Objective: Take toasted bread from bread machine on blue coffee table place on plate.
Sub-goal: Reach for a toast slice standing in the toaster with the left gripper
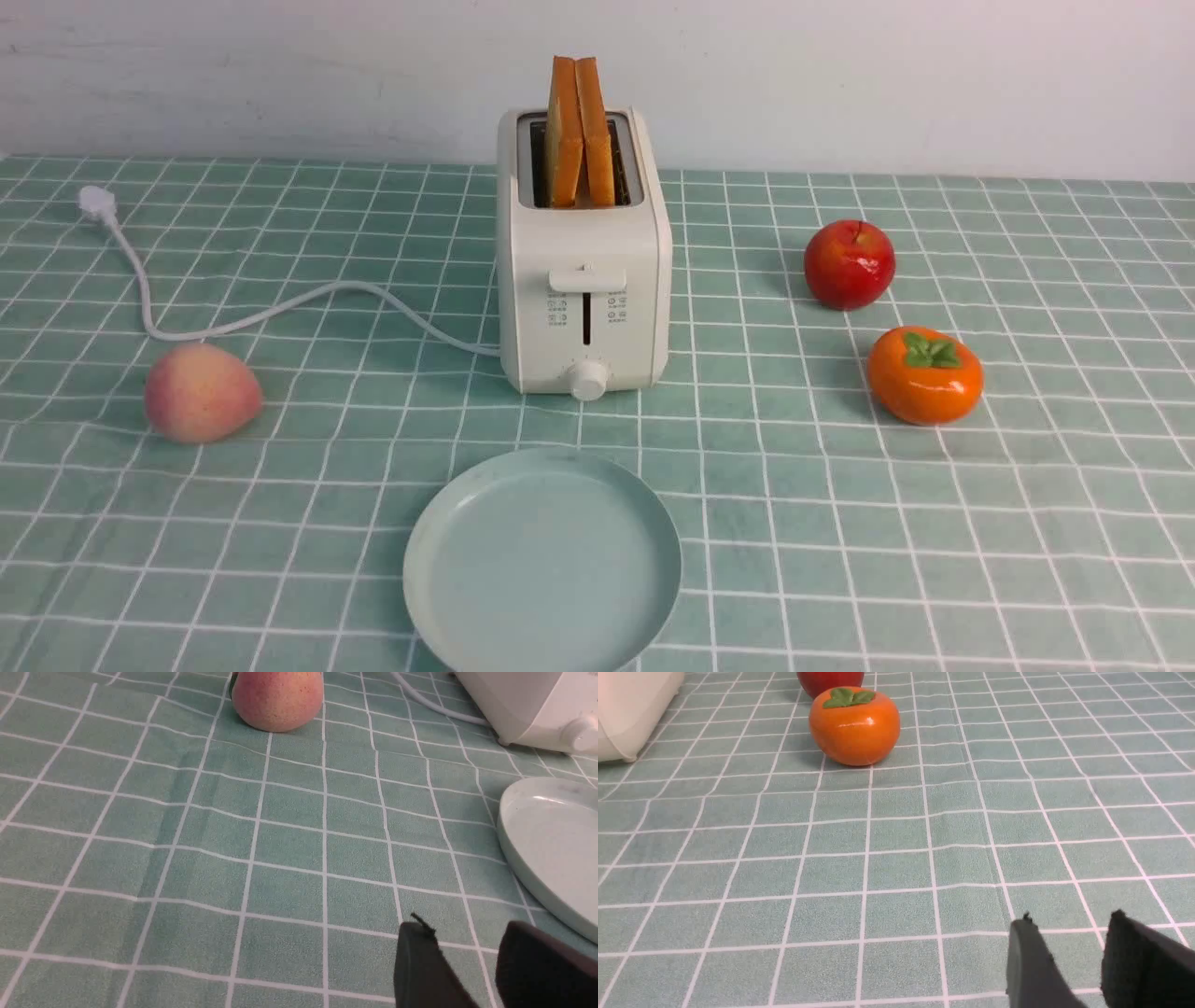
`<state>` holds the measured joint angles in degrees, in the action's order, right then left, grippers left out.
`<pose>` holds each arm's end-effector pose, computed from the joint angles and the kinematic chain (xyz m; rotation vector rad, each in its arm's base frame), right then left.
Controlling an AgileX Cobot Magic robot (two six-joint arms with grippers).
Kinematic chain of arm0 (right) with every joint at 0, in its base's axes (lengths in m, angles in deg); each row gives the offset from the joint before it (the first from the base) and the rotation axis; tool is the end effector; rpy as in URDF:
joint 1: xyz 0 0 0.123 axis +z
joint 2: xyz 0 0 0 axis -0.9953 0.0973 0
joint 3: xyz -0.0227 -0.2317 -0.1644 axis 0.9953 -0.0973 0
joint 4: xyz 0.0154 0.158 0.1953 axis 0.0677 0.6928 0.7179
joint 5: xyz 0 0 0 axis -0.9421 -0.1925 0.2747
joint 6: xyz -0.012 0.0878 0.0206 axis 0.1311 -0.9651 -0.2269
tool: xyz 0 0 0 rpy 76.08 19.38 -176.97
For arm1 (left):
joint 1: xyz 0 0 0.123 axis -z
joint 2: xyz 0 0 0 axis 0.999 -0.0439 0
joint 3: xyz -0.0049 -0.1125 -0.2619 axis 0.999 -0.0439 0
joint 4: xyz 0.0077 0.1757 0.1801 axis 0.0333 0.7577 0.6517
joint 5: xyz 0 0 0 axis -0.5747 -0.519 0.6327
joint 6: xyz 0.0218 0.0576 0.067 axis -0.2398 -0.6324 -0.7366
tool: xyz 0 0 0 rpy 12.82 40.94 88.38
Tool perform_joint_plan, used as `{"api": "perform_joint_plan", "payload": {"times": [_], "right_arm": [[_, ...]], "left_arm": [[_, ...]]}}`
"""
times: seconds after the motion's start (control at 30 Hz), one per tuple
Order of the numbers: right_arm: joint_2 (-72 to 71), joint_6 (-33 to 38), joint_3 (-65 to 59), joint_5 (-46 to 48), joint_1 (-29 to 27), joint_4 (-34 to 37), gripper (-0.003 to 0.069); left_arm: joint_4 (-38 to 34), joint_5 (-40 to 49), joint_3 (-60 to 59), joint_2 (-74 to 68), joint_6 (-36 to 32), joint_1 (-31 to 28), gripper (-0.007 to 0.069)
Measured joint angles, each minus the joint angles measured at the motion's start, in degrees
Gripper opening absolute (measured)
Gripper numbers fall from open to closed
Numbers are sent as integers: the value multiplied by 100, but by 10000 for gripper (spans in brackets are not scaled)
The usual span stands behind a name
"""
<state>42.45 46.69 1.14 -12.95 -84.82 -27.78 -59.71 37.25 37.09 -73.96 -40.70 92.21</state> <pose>0.0523 -0.0029 0.1740 0.0722 1.8670 0.0014 0.0518 -0.0063 0.1682 -0.1926 1.8972 -0.2799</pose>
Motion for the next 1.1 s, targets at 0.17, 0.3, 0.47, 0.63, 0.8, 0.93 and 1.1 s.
{"api": "perform_joint_plan", "payload": {"times": [0.17,0.3,0.47,0.63,0.8,0.93,1.1], "right_arm": [[0,0,0,0,0,0,239],[0,0,0,0,0,0,239],[0,0,0,0,0,0,239],[0,0,0,0,0,0,239],[0,0,0,0,0,0,239],[0,0,0,0,0,0,239],[0,-32,0,-119,0,299,239]], "left_arm": [[0,0,0,0,0,0,238],[0,0,0,0,0,0,238],[66,-14,0,0,-36,0,238],[317,-445,0,0,-142,0,238],[-218,-1338,0,0,299,0,238],[-959,-1913,0,0,998,0,238],[-1714,-2307,0,0,1789,0,238]]}}
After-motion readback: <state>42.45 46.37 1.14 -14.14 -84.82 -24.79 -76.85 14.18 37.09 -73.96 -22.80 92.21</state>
